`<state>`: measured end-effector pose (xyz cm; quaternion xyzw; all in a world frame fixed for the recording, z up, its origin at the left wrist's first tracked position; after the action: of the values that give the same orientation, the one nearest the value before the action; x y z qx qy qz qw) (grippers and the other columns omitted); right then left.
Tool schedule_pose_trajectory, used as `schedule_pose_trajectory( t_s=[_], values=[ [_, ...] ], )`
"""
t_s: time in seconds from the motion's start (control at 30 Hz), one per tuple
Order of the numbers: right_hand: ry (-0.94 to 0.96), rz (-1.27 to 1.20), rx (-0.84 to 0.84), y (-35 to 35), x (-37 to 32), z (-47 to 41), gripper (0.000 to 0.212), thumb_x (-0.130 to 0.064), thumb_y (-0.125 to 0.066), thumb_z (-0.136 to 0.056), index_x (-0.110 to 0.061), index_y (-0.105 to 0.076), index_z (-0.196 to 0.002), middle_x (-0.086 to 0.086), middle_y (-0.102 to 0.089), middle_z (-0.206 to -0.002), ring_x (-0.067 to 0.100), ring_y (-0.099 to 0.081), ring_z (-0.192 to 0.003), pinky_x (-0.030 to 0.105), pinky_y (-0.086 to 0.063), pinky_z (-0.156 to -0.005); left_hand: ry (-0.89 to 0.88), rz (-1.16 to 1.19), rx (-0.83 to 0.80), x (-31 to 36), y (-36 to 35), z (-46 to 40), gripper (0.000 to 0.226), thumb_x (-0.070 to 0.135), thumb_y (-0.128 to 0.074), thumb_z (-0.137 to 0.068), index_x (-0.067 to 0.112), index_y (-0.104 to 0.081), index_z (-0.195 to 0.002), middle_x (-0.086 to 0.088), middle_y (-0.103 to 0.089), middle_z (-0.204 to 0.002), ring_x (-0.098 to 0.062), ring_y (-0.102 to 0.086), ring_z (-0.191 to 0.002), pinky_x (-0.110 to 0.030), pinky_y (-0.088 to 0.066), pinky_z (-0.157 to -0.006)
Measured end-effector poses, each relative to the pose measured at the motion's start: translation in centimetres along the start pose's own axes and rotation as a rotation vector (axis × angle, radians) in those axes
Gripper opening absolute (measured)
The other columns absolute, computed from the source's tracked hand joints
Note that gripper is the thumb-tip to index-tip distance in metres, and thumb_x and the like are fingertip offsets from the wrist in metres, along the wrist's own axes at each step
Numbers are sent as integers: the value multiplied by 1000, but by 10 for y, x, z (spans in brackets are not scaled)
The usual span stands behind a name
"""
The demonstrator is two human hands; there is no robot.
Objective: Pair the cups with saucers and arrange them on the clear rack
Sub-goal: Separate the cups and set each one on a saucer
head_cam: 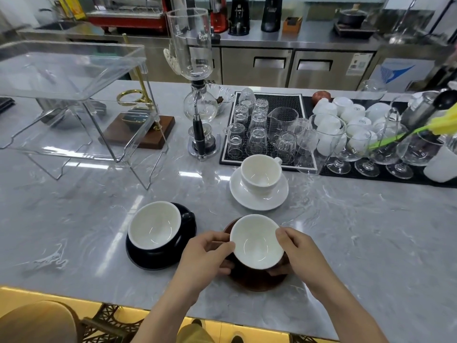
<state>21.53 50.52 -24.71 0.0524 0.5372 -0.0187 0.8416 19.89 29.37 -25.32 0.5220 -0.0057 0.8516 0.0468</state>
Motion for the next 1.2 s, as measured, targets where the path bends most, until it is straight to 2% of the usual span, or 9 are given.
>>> schedule_pose_trajectory(
  t_s=[0.13, 0.27, 0.4, 0.57, 0.63, 0.77, 0.93, 1.1, 1.2],
  values=[
    [3, 2, 19, -2, 0, 1, 24, -29, -50, -102, -20, -71, -97, 13, -66, -91, 22, -62, -68, 39, -63, -58, -1, 26, 14, -4, 1, -1, 11, 16, -76, -87, 24, -78, -95, -1, -81, -87, -26, -78, -69, -25, -59, -58],
    [24, 31, 47, -4, -1, 3, 24, -29, -48, -103, -24, -70, -96, 7, -67, -92, 22, -67, -73, 37, -63, -56, -4, 44, 11, -7, 1, -2, 11, 18, -77, -86, 29, -80, -89, -2, -81, -89, -25, -78, -69, -24, -59, -57],
    [28, 24, 43, -4, -3, 5, 23, -29, -49, -103, -25, -71, -98, 5, -68, -93, 20, -68, -69, 35, -63, -57, -34, 8, 27, -7, 4, -1, 15, 21, -78, -86, 26, -77, -100, -2, -77, -101, -22, -78, -69, -23, -58, -58],
    [49, 76, 99, 6, -6, 10, 21, -28, -46, -104, -27, -67, -99, 10, -71, -67, 27, -68, -52, 34, -57, -47, -69, -10, 114, -12, 11, 6, 18, 27, -79, -86, 26, -75, -103, 4, -79, -94, -14, -76, -68, -21, -57, -58],
    [83, 90, 167, 17, -5, 12, 19, -28, -48, -103, -26, -67, -100, 6, -74, -75, 33, -66, -51, 35, -53, -47, -50, 71, 139, -19, 18, 10, 17, 26, -77, -88, 21, -74, -103, 0, -81, -90, -16, -75, -67, -24, -59, -59],
    [102, 59, 272, 40, 3, 15, 12, -23, -57, -99, -25, -69, -97, 1, -73, -91, 21, -64, -53, 31, -52, -48, -22, 127, 211, -32, 30, 13, 19, 26, -80, -85, 17, -75, -100, -13, -77, -89, -19, -75, -66, -24, -62, -61],
    [50, 84, 275, 46, 18, 12, 19, -27, -59, -97, -20, -67, -113, 4, -71, -98, 20, -71, -70, 26, -56, -60, -1, 87, 187, -36, 26, 10, 41, 43, -83, -77, 16, -73, -105, -12, -76, -98, -20, -79, -74, -32, -65, -71],
    [-25, 34, 184, 34, 23, 8, 33, -34, -59, -97, -16, -62, -125, 6, -69, -113, 28, -74, -86, 46, -63, -77, 9, 40, 137, -30, 16, 6, 55, 51, -82, -73, 15, -70, -114, -10, -76, -104, -20, -79, -78, -35, -66, -71],
    [-24, 51, 177, 32, 22, 7, 39, -39, -61, -94, -17, -61, -126, 6, -69, -113, 28, -73, -89, 49, -63, -77, 4, 20, 130, -25, 14, 5, 57, 52, -83, -74, 15, -70, -115, -9, -76, -103, -21, -79, -79, -33, -66, -68]
  ],
)
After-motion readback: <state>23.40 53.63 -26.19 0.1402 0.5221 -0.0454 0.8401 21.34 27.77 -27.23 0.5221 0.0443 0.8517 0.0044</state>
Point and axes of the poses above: each hand's wrist, its own z-axis away from the middle knuckle, its own y-axis out of the back of the hand, x = y × z, the point moved 5 cm from there along -z, towards the middle knuckle
